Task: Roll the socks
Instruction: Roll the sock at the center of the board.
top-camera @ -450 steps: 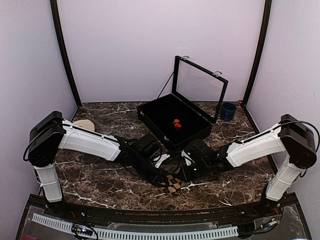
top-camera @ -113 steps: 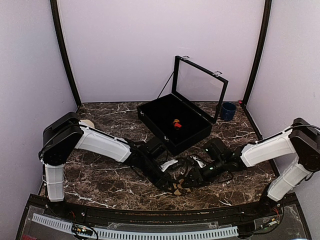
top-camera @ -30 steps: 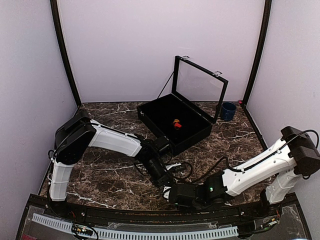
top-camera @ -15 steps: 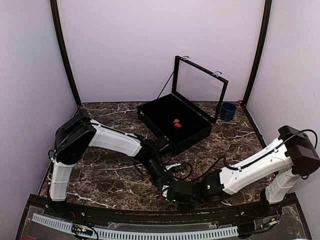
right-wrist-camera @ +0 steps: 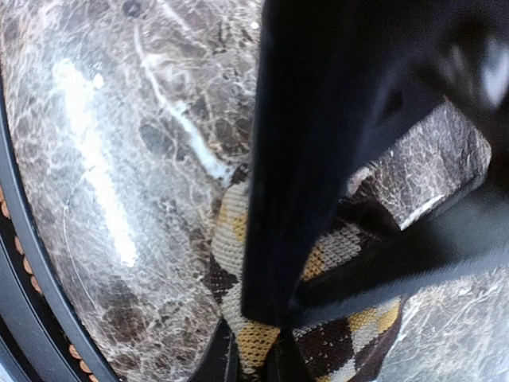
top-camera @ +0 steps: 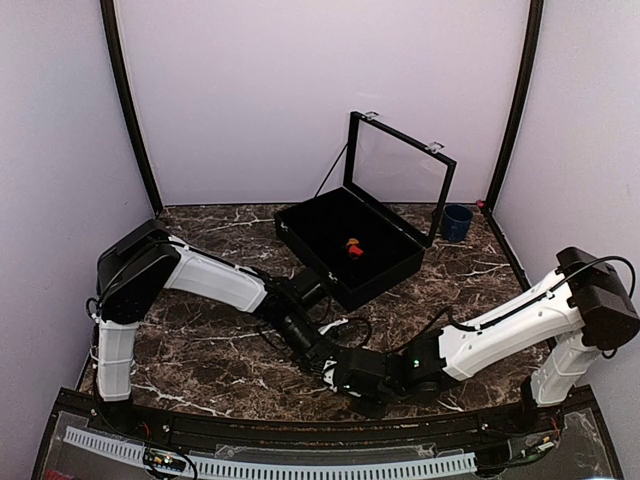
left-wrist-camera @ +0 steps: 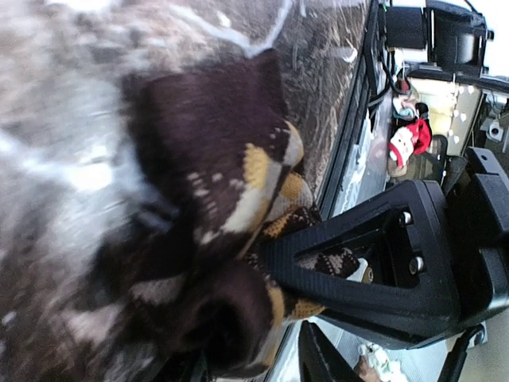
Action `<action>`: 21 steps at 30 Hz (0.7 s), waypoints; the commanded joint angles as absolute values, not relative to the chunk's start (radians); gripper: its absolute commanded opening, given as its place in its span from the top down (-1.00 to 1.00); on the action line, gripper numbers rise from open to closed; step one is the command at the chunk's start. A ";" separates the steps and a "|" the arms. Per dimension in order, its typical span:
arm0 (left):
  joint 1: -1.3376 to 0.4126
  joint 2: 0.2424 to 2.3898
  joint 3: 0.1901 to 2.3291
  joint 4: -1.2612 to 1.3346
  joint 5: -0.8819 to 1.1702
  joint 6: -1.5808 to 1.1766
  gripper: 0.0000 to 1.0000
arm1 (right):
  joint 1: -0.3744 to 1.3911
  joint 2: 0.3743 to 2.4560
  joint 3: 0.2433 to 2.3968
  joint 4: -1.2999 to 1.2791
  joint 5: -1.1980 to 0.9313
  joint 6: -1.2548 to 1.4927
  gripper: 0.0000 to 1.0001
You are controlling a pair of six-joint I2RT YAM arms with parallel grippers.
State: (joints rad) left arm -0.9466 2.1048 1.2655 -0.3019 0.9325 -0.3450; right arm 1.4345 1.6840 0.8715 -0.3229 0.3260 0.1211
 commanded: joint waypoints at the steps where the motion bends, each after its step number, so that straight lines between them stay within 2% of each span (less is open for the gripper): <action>1: -0.912 2.056 1.187 -0.265 0.796 -0.414 0.14 | 1.407 1.711 0.846 -0.366 0.246 0.165 1.00; 21: -0.827 1.947 1.013 -0.092 0.671 -0.611 0.10 | 1.385 1.643 0.787 -0.308 0.173 0.288 1.00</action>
State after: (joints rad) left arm -0.8444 1.9671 1.0695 -0.0887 0.7876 -0.5713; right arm 1.3979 1.6588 0.8433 -0.2764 0.2535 0.2241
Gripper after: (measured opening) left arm 0.448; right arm 0.062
